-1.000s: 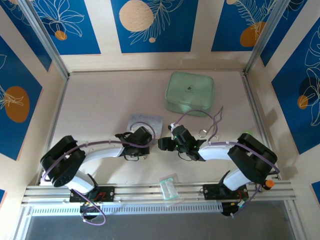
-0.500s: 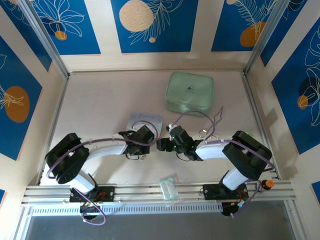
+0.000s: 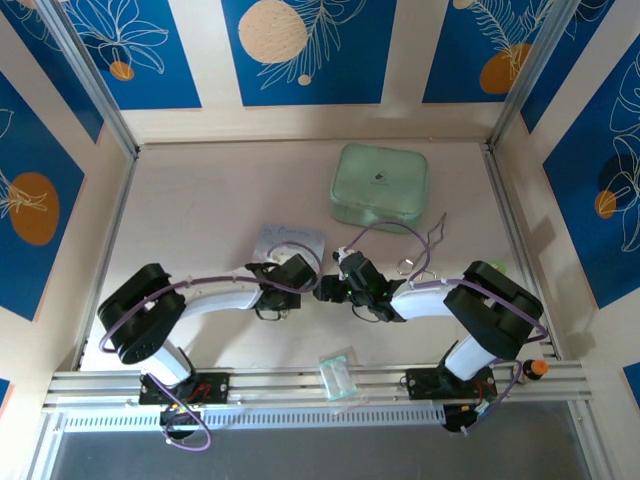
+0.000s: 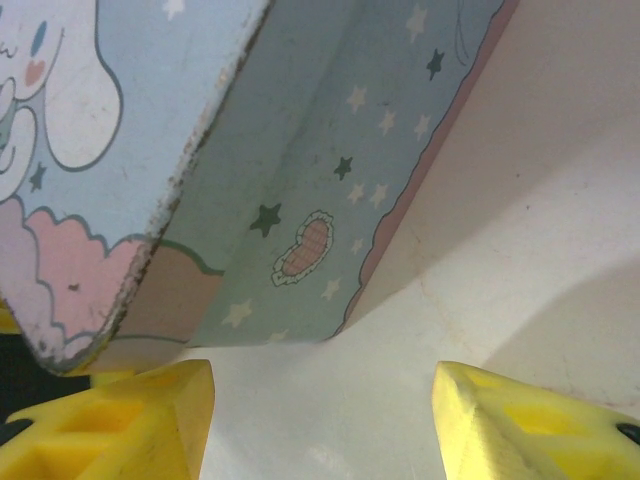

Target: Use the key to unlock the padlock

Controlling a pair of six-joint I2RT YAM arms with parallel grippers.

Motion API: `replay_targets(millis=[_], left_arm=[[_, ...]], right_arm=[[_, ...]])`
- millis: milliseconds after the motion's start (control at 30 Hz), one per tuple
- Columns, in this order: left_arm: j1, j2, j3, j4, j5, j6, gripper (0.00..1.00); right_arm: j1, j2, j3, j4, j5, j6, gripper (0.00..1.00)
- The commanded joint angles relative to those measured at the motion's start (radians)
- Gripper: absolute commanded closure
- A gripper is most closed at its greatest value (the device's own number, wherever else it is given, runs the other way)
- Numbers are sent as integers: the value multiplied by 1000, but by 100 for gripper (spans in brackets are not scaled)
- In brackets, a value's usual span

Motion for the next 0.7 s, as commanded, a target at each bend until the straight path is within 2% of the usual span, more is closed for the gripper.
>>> replay_targets(millis=[0, 300, 367, 500, 667], left_arm=[[-14, 26, -4, -63, -85, 3, 80], [-62, 45, 39, -143, -182, -17, 79], [-71, 42, 31, -130, -173, -22, 79], [-112, 58, 64, -183, -240, -49, 79], [-132, 70, 58, -155, -221, -69, 76]], right_arm=[[4, 10, -12, -2, 37, 27, 41], [6, 6, -36, -7, 68, 54, 41], [6, -1, -54, -1, 91, 74, 41], [31, -11, -52, -46, 163, 95, 41], [28, -6, -60, -37, 173, 118, 41]])
